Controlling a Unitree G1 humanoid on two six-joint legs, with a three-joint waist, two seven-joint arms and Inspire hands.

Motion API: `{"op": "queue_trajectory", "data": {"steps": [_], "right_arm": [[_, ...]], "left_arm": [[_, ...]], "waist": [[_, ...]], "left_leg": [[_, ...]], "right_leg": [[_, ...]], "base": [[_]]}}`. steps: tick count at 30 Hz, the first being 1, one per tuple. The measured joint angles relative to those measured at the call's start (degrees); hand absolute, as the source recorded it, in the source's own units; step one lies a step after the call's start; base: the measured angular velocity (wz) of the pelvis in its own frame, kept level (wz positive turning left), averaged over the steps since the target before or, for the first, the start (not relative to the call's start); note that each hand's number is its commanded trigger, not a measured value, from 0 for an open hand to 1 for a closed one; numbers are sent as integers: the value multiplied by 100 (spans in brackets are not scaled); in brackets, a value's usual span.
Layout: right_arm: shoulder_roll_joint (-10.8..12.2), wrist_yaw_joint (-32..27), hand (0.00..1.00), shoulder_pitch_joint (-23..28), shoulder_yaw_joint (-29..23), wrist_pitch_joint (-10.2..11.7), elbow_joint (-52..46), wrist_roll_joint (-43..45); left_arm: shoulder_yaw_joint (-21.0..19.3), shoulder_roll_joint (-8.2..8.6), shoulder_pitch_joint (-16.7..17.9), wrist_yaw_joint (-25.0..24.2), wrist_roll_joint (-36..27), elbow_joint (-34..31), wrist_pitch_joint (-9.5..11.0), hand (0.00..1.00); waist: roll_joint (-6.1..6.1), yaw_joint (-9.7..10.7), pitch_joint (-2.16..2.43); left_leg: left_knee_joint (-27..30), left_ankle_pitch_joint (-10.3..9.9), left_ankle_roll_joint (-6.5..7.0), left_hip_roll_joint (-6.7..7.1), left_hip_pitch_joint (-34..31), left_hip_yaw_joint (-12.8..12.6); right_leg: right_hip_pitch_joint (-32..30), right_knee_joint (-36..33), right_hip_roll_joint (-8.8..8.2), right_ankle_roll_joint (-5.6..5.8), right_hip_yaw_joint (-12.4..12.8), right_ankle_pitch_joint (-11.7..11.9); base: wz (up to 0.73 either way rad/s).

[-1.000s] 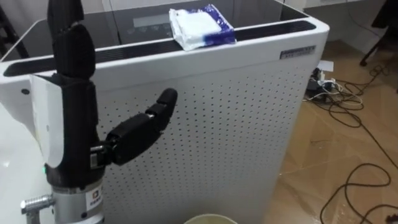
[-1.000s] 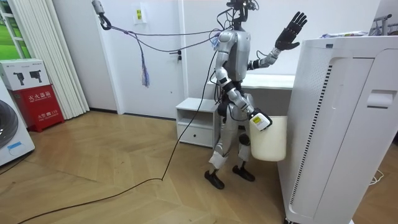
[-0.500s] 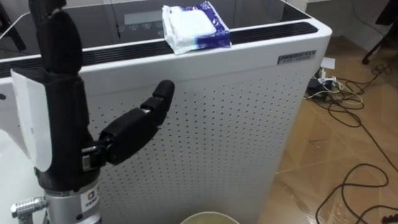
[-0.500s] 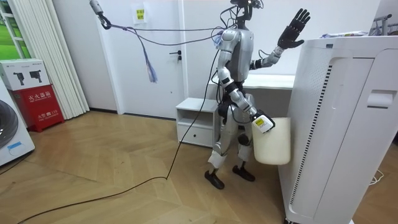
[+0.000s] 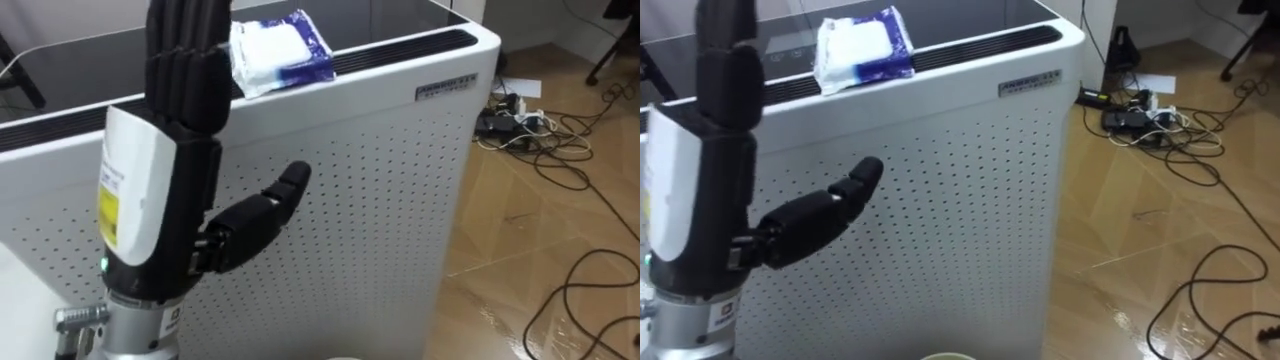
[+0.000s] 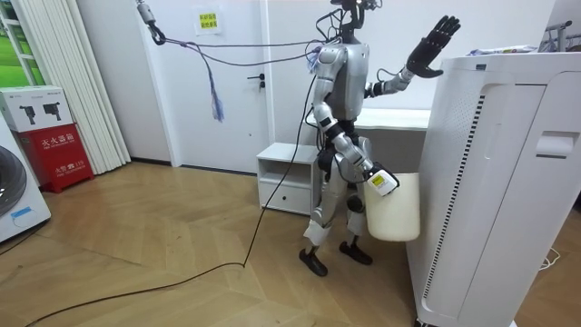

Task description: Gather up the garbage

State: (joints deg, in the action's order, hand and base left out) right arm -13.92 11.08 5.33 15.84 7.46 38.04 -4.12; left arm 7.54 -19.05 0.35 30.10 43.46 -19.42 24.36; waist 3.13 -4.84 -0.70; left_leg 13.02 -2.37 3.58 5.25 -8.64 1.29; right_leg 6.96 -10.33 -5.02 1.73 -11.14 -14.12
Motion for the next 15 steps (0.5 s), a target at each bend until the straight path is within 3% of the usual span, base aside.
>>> {"op": "queue_trajectory", "data": {"steps": [10,15], "right_arm": [[-34,186,100,19,-41,-37,-105,181],[-221,317,100,42,-83,-68,-173,194]], "left_arm": [[-1,-238,-38,-865,3,-18,-446,0],[-175,-237,-280,-943,9,-133,-438,0]], "waist": [[15,277,15],[134,258,18]], "left_leg": [[-46,16,-10,-29,69,-88],[-73,14,-13,-47,136,-104]], "right_leg": [[88,56,-2,-23,-19,15],[131,45,3,-36,-10,33]], "base": [[-2],[-3]]}}
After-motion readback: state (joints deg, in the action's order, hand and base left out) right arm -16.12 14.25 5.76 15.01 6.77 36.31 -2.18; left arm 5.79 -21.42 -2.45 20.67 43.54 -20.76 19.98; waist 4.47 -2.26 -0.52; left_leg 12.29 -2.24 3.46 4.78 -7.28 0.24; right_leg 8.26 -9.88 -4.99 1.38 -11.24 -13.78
